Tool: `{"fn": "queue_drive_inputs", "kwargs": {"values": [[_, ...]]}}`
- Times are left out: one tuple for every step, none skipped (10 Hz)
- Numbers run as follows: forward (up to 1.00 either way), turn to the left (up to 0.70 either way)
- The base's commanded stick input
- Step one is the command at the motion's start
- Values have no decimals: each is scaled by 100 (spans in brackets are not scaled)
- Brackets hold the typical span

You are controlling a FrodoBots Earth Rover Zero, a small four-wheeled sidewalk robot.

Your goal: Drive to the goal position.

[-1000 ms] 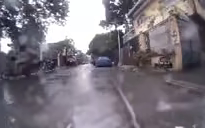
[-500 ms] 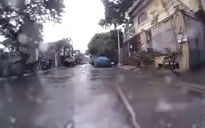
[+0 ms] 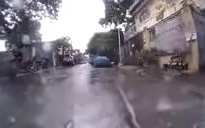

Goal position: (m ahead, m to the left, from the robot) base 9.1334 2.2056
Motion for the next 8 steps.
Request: {"fn": "queue_drive_inputs", "kwargs": {"values": [[100, 5], [100, 27], [100, 27], [100, 0], [100, 0], [100, 0], [100, 0], [100, 0]]}}
